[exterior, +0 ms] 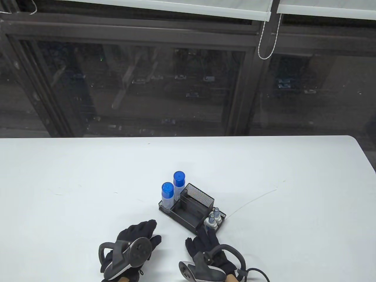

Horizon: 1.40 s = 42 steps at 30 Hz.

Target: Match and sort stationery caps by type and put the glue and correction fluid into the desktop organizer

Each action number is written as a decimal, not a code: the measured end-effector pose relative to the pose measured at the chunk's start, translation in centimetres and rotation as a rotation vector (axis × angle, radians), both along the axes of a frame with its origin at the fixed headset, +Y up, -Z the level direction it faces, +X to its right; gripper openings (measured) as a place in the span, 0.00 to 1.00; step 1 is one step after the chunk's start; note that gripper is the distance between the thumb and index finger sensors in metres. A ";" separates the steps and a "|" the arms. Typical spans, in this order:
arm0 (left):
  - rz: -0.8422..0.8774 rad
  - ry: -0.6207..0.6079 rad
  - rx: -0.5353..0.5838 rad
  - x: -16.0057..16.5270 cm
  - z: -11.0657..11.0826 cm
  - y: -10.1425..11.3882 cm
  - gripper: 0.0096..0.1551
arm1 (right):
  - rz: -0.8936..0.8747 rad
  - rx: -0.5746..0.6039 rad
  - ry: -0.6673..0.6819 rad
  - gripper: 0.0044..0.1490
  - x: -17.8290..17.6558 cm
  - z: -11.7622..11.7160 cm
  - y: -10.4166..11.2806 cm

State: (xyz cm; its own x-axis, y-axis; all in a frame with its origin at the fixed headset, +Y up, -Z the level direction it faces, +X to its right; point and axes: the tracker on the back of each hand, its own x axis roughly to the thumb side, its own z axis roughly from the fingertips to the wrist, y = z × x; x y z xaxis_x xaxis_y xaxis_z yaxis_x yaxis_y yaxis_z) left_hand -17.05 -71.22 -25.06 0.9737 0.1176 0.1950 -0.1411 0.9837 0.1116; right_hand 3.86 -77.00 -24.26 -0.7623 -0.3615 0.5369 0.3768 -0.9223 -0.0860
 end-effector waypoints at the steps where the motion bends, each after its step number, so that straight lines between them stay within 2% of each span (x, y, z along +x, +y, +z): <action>1: 0.002 0.000 0.002 0.0 0.0 0.0 0.33 | -0.001 0.000 0.001 0.45 0.0 0.0 0.0; 5: 0.007 0.002 0.008 0.0 0.2 0.1 0.34 | -0.080 0.006 0.003 0.43 0.2 0.0 0.9; 9: 0.036 -0.019 0.022 0.4 0.6 0.5 0.35 | -0.205 0.006 -0.006 0.42 0.8 0.6 3.4; 13: 0.085 -0.070 0.048 1.3 0.9 1.1 0.36 | -0.522 -0.034 -0.086 0.42 3.1 0.2 6.2; 17: 0.125 -0.157 0.131 3.1 1.4 3.0 0.39 | -0.948 -0.205 -0.209 0.42 6.6 -1.2 7.6; 18: 0.129 -0.214 0.156 3.9 1.5 3.6 0.41 | -1.051 -0.258 -0.239 0.42 7.5 -1.6 7.7; 20: 0.118 -0.267 0.199 5.2 2.0 4.4 0.44 | -1.182 -0.348 -0.271 0.42 8.7 -2.1 7.6; 23: 0.082 -0.424 0.256 7.5 2.5 5.2 0.49 | -1.391 -0.532 -0.284 0.43 9.9 -2.7 6.9; 25: 0.068 -0.505 0.279 8.6 2.7 5.3 0.52 | -1.485 -0.604 -0.307 0.44 10.3 -2.7 6.5; 27: 0.050 -0.573 0.276 9.7 2.7 5.1 0.52 | -1.540 -0.670 -0.315 0.44 10.5 -2.8 6.1; 30: 0.036 -0.607 0.256 10.5 2.4 4.4 0.50 | -1.615 -0.792 -0.305 0.46 10.4 -2.7 5.5; 35: 0.078 -0.606 0.243 10.5 1.8 3.8 0.49 | -1.623 -0.844 -0.306 0.48 10.5 -2.5 5.2; 39: 0.137 -0.569 0.226 9.7 1.3 3.3 0.43 | -1.648 -0.958 -0.207 0.50 10.1 -2.2 5.1; 42: 0.218 -0.550 0.191 9.2 0.9 3.2 0.37 | -1.608 -0.964 -0.180 0.53 9.9 -2.2 5.1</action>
State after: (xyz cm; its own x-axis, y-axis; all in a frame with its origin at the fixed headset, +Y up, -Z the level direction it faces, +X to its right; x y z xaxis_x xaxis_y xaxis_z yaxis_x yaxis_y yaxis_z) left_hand -7.85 -68.05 -24.15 0.6823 0.2162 0.6983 -0.4233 0.8957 0.1364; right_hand 13.78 -71.92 -26.51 -0.0857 0.9961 -0.0204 -0.8364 -0.0608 0.5447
